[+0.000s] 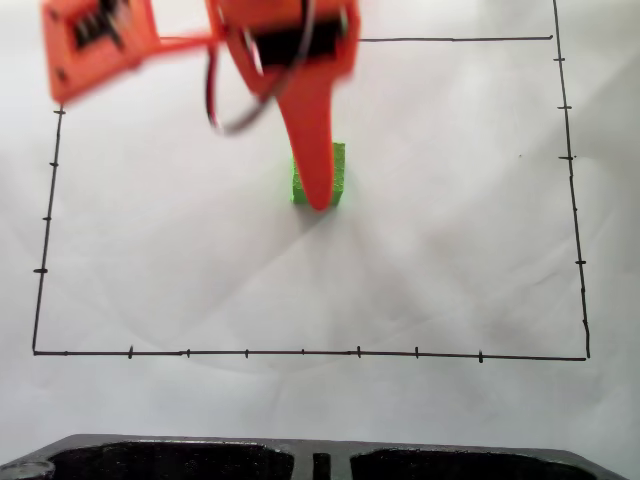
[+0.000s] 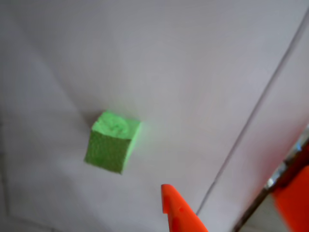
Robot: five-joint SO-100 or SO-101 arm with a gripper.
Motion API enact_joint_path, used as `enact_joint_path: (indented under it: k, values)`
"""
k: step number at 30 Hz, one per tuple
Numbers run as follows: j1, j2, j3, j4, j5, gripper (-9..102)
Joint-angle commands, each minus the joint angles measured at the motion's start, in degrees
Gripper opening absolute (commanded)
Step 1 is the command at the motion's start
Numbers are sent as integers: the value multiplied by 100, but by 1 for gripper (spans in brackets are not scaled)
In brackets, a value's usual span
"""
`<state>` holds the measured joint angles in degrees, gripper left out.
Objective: Grasp the colored block, Place it on the black dot, and then return the arm to the default position.
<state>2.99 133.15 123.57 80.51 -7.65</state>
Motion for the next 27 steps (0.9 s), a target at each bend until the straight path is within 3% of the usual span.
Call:
enact_joint_path:
  k: [1, 11, 20, 27]
  values:
    - [448, 1301, 545, 53, -448, 35]
    - [1011, 4219, 2848, -123, -870, 0]
    - [791, 5159, 4395, -1063, 97, 0]
    - [413, 5396, 4685, -1714, 729, 0]
